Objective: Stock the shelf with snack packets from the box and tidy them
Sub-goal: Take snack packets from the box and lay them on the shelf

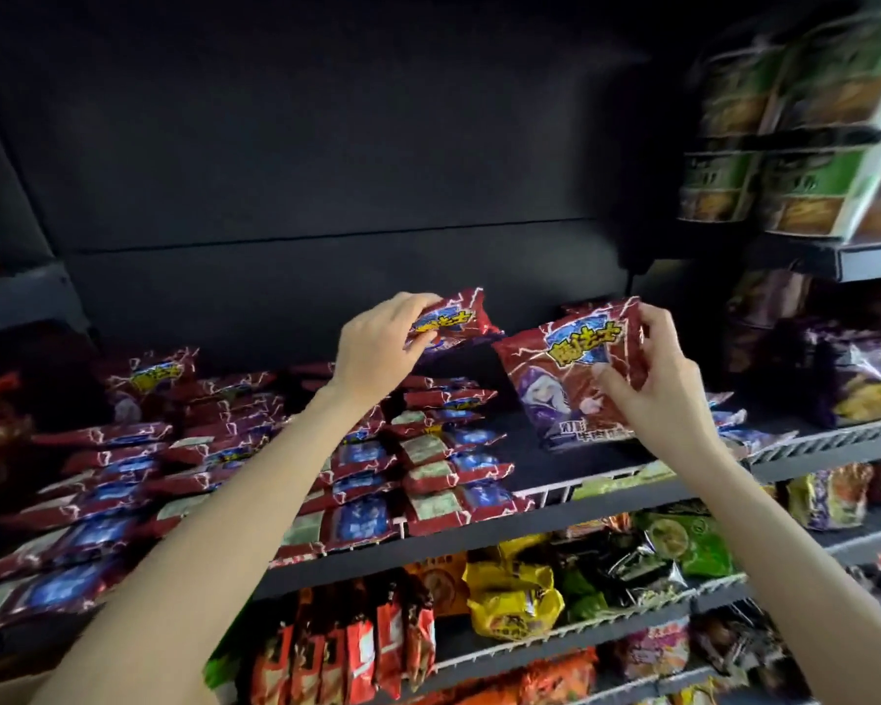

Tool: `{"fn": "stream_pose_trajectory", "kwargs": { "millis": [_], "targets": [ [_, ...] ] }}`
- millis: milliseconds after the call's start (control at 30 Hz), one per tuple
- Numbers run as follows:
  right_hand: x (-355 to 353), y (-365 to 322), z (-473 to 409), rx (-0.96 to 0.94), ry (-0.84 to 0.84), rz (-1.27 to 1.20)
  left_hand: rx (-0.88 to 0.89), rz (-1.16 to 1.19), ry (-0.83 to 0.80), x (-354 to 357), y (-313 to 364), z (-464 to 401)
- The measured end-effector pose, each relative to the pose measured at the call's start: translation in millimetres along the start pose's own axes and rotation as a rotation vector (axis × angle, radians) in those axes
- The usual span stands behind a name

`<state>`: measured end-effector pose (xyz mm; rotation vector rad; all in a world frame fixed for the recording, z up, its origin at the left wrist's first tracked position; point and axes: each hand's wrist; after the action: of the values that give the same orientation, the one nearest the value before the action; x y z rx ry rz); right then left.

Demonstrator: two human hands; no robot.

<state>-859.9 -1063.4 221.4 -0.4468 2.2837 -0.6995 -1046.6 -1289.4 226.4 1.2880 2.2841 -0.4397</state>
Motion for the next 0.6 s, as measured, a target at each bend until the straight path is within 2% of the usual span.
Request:
{"fn": "stream_pose_trajectory", "kwargs": {
  "millis": [100,167,300,367,533,600],
  "targets": [
    [8.8,12.2,-23.4,-0.015,0.027,0.01,0.069,-0.05,-0.122,37.3,-24.0,-14.1],
    [15.5,17.8,-41.7,-0.017,0.049,0.011,0.044,-0.083,-0.224,59.7,-35.0,-18.2],
    [35.6,25.3,-84.2,-0.01,0.112,-0.033,-0.046,-0.179,-0.54,98.9,-52.8,-12.9],
    [55.1,32.5,-108.4,0.027,0.085,-0.148,-0.022,-0.212,-0.665,112.1,-61.7,-6.5],
    [128.2,42.0,-156.5,0.159,-0.032,-0.451,-0.133,-0.114,-0.943,109.4,-74.4,-3.8],
    [161.7,38.7,-165.7,0.178,-0.113,-0.574,-0.145,-0.142,-0.974,100.7,-73.5,-1.9]
  ]
}}
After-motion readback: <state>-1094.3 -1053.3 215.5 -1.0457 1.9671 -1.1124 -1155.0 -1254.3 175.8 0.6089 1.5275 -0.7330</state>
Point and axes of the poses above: each hand's wrist, its own z-axis away from the middle knuckle, its own x-axis out of the palm, y = z × x, and after that the axes turned 6 degrees about z, right-handed
